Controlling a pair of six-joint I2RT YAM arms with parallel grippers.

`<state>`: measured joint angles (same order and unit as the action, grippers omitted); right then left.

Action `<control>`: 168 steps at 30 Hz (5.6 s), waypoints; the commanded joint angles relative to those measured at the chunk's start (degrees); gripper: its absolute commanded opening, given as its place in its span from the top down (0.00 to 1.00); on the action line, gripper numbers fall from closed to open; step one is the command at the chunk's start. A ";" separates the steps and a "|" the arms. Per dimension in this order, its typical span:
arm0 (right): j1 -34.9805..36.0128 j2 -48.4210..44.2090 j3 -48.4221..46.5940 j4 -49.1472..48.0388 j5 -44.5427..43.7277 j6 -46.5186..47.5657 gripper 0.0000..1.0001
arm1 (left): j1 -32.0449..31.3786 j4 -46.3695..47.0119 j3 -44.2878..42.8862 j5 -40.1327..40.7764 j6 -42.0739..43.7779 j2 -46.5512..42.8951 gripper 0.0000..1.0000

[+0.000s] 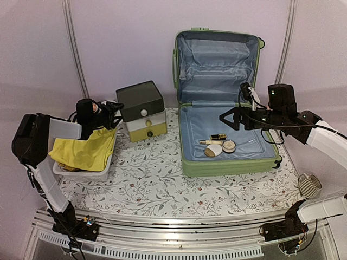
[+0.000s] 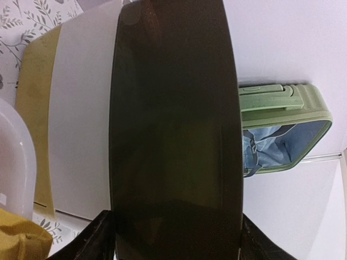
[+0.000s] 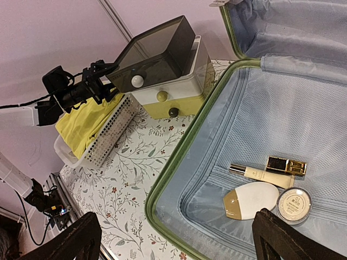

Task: Open, take out, and arrange the luggage
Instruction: Adjust the storage box at the center of the board.

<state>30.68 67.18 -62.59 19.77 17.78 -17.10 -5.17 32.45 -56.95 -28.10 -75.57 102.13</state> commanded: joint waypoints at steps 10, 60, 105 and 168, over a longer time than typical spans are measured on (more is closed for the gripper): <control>-0.35 -0.60 -0.24 0.62 0.06 -0.10 0.01 | -2.35 7.23 -5.24 7.02 0.73 0.01 0.33; -0.43 -0.95 -1.43 1.87 -0.56 1.19 0.01 | -22.16 -56.91 -37.05 29.59 108.91 0.99 0.06; -0.40 -0.74 -1.48 2.20 -0.58 0.72 0.01 | -22.36 -59.38 -47.28 50.37 123.28 11.82 0.82; -0.44 -0.64 -1.44 2.13 -0.20 0.67 0.01 | -24.71 -38.82 -34.87 50.00 127.15 6.06 1.00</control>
<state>30.57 67.11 -62.63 21.91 17.58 -16.64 -29.85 -12.23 -92.77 22.72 52.88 110.98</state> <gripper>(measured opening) 0.988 0.068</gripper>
